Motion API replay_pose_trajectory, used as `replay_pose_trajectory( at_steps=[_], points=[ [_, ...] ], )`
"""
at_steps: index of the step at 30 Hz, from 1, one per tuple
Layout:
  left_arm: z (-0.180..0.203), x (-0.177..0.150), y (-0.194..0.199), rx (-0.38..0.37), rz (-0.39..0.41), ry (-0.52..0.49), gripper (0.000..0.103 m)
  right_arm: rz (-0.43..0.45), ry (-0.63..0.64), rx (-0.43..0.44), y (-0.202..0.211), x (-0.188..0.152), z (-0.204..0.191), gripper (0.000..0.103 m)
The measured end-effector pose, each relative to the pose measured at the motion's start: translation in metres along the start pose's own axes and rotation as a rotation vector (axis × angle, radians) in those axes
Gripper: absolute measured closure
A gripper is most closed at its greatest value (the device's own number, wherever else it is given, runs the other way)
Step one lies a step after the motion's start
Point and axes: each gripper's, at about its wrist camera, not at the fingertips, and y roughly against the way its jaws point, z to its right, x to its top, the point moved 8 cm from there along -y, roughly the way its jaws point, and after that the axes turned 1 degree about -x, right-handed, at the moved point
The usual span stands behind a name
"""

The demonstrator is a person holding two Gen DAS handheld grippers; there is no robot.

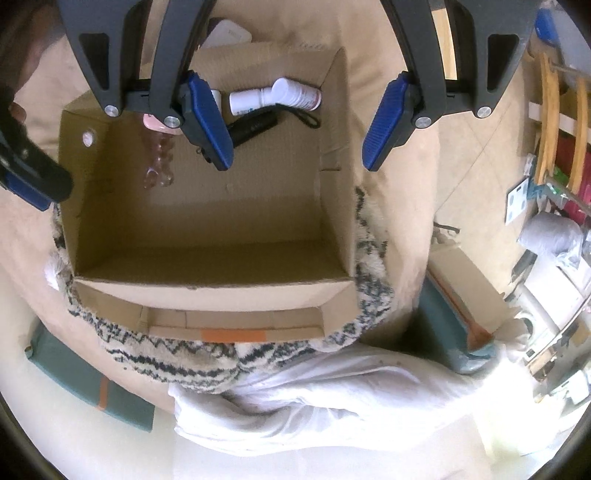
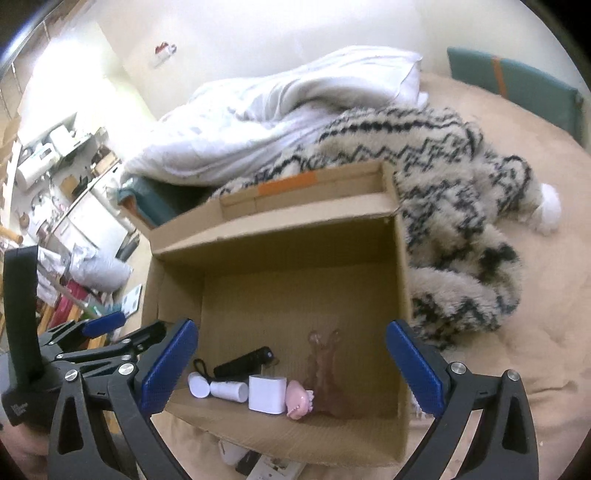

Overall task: Organize rigid objects
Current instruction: 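Grasp the white battery charger beside the box with the right tool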

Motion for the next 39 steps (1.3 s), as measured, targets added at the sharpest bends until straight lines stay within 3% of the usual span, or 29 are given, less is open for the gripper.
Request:
replay_pose_trajectory(
  at_steps=[11,21,24,27,29,30,35,39],
  points=[
    [-0.029,-0.034,0.035,-0.015,-0.009,0.079,0.033,-0.029,0.028,0.015,0.029,-0.025,-0.006,0.0],
    [-0.054,-0.072,0.024,0.012,-0.056,0.146,0.033,-0.123,-0.009,0.021,0.04,-0.067,0.005,0.0],
    [-0.062,-0.075,0.018,0.012,-0.075,0.198,0.033,-0.208,-0.052,0.067,0.033,-0.087,0.007,0.0],
    [-0.067,-0.079,0.012,-0.005,-0.099,0.254,0.033,-0.362,-0.116,0.089,0.013,-0.119,0.011,0.0],
    [-0.066,-0.079,0.01,-0.007,-0.111,0.26,0.033,-0.454,-0.172,0.102,-0.004,-0.138,0.013,0.024],
    [-0.065,-0.079,0.008,-0.008,-0.118,0.258,0.033,-0.482,-0.196,0.107,-0.01,-0.144,0.014,0.026],
    [-0.056,-0.08,0.007,-0.029,-0.135,0.247,0.033,-0.569,-0.274,0.106,-0.041,-0.16,0.012,0.026],
    [-0.049,-0.08,0.009,-0.047,-0.143,0.227,0.033,-0.63,-0.278,0.057,-0.062,-0.179,0.006,0.026]
  ],
)
